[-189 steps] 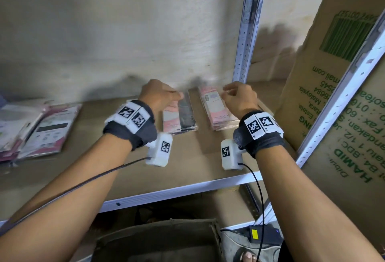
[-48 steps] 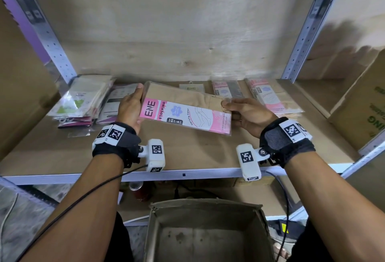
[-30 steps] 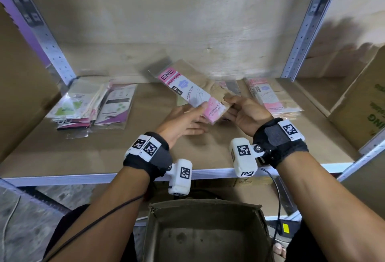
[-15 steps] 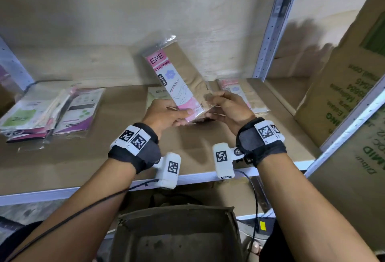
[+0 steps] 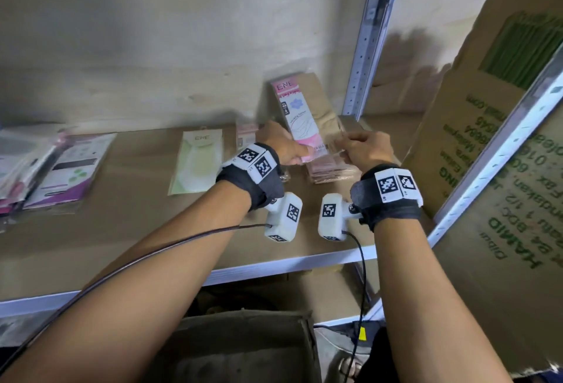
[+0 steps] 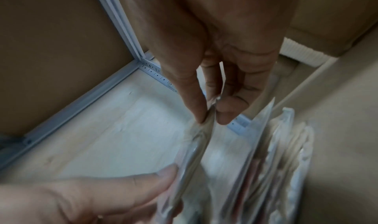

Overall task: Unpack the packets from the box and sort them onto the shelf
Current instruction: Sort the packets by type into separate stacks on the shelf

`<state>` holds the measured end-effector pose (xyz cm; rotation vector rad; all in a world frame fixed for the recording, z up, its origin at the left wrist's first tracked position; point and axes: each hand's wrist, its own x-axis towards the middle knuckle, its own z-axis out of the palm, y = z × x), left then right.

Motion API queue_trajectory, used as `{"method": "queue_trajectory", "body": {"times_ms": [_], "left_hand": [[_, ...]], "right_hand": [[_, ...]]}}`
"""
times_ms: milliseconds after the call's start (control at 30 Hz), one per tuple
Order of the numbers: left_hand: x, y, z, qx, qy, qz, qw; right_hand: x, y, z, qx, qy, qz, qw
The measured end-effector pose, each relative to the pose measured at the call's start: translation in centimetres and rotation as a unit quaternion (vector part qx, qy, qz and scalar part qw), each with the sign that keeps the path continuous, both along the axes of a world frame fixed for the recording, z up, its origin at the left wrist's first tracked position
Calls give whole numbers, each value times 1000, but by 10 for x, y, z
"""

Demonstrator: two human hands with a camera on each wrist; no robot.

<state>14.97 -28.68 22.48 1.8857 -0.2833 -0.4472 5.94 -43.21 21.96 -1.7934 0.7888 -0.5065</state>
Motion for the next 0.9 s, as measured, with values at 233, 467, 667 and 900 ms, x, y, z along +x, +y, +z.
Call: {"method": "queue_trajectory", "body": {"times_ms": [233,467,667,900], "left_hand": [[-2,-27,-9,61,-55,-6,997],[0,-36,-15,91,-29,-33,995],[4,-38,-19,92,-14,-33,995],[3,-34,-17,88,12,-32,996]], "right_hand": [[-8,-11,5,-97,88,-49,990],[-10,-17,-1,-96,137,-35,985],[-11,-20,-3,-102,162,-19,981],[-9,-21,-2,-110,168,-6,980]]}}
